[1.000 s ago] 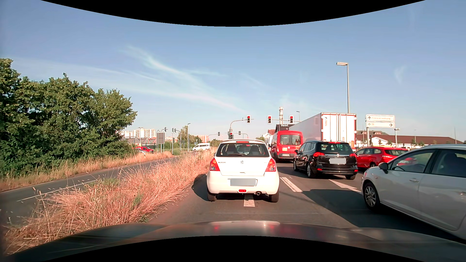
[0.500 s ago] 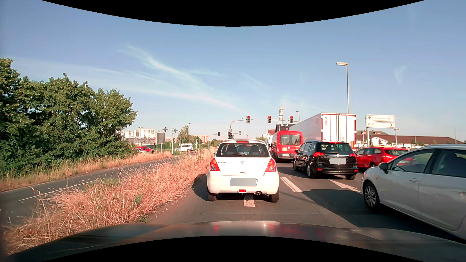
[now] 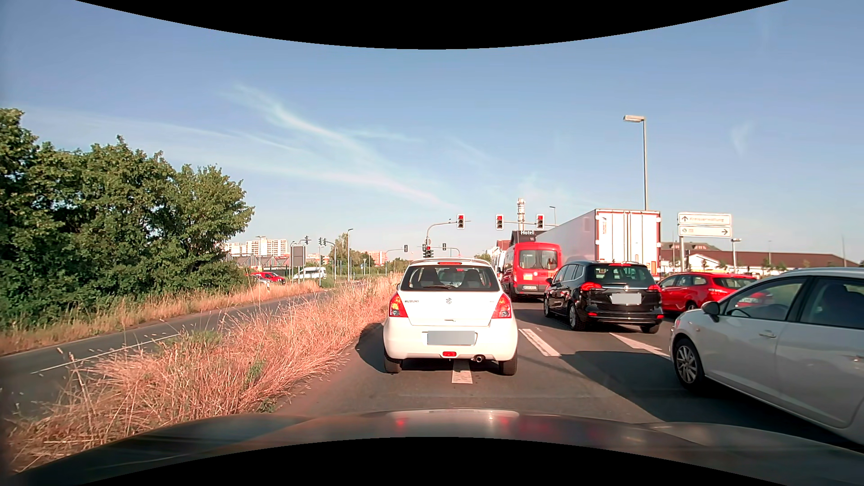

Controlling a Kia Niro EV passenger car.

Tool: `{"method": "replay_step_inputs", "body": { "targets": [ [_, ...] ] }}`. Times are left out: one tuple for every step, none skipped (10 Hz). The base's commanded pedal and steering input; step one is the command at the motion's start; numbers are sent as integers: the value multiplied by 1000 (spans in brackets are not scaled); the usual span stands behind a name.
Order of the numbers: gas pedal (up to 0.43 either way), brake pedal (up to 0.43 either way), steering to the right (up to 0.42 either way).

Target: Follow the waypoints while adhering to traffic rules and regulations

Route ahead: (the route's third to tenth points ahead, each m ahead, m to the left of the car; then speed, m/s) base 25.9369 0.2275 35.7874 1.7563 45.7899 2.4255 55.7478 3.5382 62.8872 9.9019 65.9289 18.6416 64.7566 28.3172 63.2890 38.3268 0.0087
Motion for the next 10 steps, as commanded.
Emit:
{"method": "replay_step_inputs", "body": {
  "targets": [
    [0, 250, -5],
    [0, 250, -5],
    [0, 250, -5],
    [0, 244, -5],
    [0, 250, -5],
    [0, 244, -5],
    [0, 250, -5],
    [0, 250, -5],
    [0, 250, -5],
    [0, 250, -5]
  ]
}}
